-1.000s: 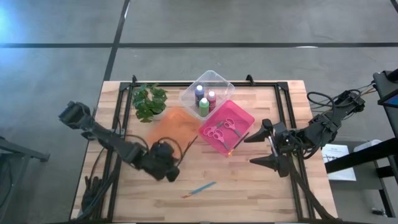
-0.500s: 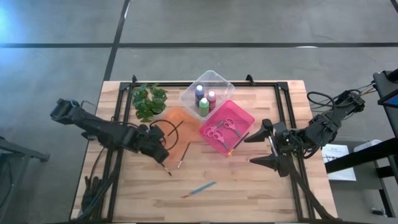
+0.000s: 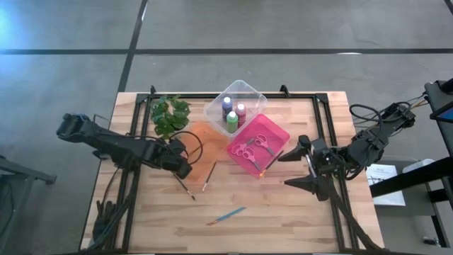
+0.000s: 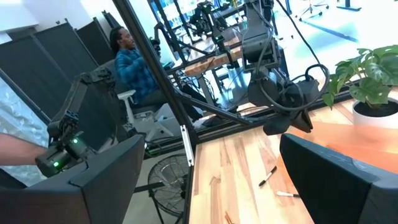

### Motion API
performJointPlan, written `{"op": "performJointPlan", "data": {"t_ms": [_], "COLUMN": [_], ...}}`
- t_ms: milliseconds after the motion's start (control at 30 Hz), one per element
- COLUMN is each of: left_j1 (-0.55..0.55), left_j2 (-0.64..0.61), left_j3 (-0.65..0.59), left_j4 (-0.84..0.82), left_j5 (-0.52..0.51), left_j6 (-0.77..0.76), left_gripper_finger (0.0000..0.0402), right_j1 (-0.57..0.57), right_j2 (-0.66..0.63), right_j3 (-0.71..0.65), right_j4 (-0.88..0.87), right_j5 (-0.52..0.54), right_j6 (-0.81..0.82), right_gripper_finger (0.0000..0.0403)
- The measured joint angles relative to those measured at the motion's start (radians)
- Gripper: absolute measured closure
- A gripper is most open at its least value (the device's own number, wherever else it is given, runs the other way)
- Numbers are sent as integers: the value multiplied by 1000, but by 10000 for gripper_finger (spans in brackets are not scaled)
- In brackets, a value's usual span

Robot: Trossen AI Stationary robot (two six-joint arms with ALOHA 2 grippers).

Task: Pick & Place Paint Supplies
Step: Put the bottom black lash brush into the yellow bin, then put the black lash brush into the yellow bin

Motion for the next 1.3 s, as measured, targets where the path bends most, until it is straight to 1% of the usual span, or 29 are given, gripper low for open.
{"op": "performJointPlan", "data": {"t_ms": [100, 300, 400, 467, 500, 667, 767, 833, 900, 1100, 1200, 1300], "left_j1": [0, 0, -3, -7, -12, -63, -100, -129, -161, -240, -244, -242], "left_j2": [0, 0, -2, -8, -12, -19, -19, -20, -20, 1, 53, 149], "left_j3": [0, 1, 1, 1, 1, 2, 2, 2, 3, 3, 24, 113], "left_j4": [0, 6, 29, 78, 113, 340, 458, 473, 454, 428, 401, 329], "left_j5": [-11, -11, -6, 19, 40, 210, 304, 350, 384, 404, 432, 435], "left_j6": [0, 7, 48, 125, 190, 609, 784, 847, 880, 969, 970, 1040], "left_gripper_finger": [330, 327, 327, 327, 327, 326, 326, 326, 326, 326, 326, 326], "right_j1": [0, 0, 0, 0, 0, 0, 0, 0, 0, 0, 0, 0], "right_j2": [0, 0, 0, 0, 0, 0, 0, 0, 0, 0, 0, 0], "right_j3": [0, 0, 0, -1, -2, -6, -10, -13, -14, -26, -32, -32], "right_j4": [0, 0, 0, 0, -1, -1, -1, -1, 0, 0, -1, 7], "right_j5": [2, 3, 3, 3, 3, 3, 3, 3, 3, 3, 3, 3], "right_j6": [0, 0, 0, 0, 0, 4, 16, 23, 27, 43, 57, 70], "right_gripper_finger": [32, 33, 33, 33, 33, 33, 33, 33, 33, 33, 33, 33]}}
